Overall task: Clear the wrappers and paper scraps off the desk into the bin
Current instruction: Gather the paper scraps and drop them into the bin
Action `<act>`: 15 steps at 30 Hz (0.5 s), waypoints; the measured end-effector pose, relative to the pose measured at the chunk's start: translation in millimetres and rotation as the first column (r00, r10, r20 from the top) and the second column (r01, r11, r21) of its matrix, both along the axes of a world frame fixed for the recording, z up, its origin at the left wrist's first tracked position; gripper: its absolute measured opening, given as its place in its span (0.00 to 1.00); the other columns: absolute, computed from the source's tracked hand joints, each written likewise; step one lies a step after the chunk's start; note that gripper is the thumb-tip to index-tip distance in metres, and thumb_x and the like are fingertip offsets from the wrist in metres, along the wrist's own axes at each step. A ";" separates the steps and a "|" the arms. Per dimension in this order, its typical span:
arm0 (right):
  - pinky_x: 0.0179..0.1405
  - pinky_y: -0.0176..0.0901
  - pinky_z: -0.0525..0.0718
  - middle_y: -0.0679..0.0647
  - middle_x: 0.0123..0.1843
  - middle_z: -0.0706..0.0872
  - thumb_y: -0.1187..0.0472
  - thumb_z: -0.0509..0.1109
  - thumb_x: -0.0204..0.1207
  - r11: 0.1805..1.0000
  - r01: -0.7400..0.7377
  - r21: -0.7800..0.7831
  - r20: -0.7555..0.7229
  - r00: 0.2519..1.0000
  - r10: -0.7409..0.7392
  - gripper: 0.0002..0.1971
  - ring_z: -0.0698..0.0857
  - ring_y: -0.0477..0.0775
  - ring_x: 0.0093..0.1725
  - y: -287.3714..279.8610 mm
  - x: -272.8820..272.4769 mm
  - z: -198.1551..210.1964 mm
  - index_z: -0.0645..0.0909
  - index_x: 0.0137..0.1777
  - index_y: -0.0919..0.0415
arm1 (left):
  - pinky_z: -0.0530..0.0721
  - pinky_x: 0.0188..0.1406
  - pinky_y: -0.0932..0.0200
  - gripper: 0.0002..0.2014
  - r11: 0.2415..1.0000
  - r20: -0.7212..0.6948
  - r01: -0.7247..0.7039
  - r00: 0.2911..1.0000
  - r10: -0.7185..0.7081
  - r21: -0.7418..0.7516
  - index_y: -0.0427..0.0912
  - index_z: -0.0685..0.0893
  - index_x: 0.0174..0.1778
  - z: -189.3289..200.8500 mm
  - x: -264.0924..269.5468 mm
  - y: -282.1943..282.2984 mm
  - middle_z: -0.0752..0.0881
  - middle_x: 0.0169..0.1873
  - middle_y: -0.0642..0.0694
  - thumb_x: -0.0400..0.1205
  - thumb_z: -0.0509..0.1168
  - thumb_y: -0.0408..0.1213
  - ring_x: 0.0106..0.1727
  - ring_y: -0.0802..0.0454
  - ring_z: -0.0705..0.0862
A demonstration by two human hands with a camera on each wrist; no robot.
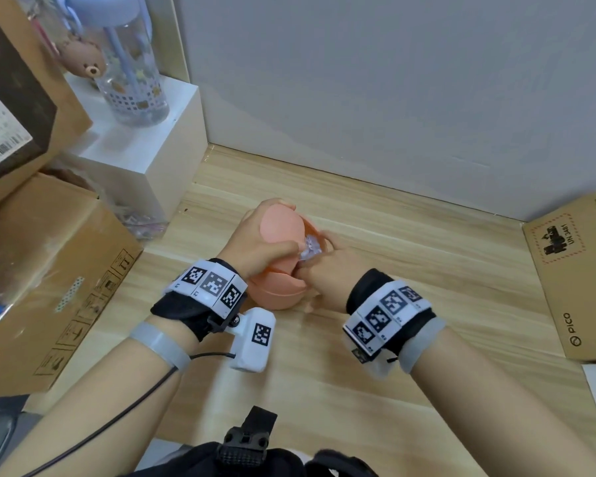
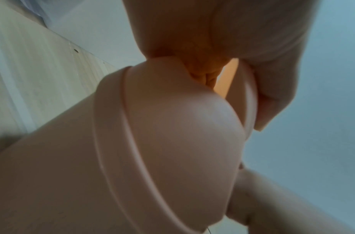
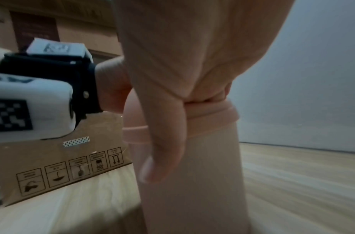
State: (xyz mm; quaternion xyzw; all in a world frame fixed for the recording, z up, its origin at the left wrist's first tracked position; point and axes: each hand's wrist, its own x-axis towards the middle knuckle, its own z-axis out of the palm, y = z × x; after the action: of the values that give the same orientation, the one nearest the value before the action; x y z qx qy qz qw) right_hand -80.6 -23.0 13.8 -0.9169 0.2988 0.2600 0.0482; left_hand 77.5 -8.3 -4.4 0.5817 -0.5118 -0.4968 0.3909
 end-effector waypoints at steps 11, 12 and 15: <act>0.70 0.68 0.22 0.54 0.66 0.82 0.39 0.55 0.74 1.000 0.016 -0.001 -0.118 0.993 -0.016 0.26 0.64 0.58 0.77 -1.8 23.9 -13.2 0.76 0.66 0.52 | 0.78 0.53 0.76 0.40 0.994 -0.153 0.035 0.987 -0.050 -0.099 0.67 0.68 0.63 1.1 14.8 8.6 0.80 0.61 0.56 0.55 0.76 0.48 0.55 0.75 0.80; 0.69 0.65 0.20 0.54 0.61 0.85 0.39 0.56 0.73 1.000 0.013 -0.005 -0.077 0.997 -0.013 0.25 0.68 0.57 0.75 -2.1 19.5 -13.8 0.79 0.63 0.52 | 0.77 0.53 0.77 0.39 0.993 -0.141 0.041 0.988 -0.057 -0.110 0.66 0.69 0.63 1.0 14.9 9.2 0.79 0.61 0.56 0.56 0.75 0.48 0.55 0.76 0.79; 0.67 0.58 0.18 0.52 0.56 0.87 0.41 0.56 0.73 0.999 0.007 -0.034 0.065 0.998 -0.005 0.22 0.73 0.52 0.69 -2.5 2.8 -5.9 0.81 0.59 0.50 | 0.74 0.53 0.80 0.33 0.991 -0.090 0.046 0.994 -0.058 -0.127 0.61 0.75 0.61 1.2 15.6 8.9 0.79 0.60 0.61 0.57 0.74 0.51 0.55 0.78 0.78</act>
State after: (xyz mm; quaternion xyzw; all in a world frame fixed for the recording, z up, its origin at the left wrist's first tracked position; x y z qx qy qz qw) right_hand -77.8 -25.5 7.9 -0.9247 0.3044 0.2245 0.0429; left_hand 93.1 0.7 -3.3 0.5186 -0.5380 -0.5007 0.4369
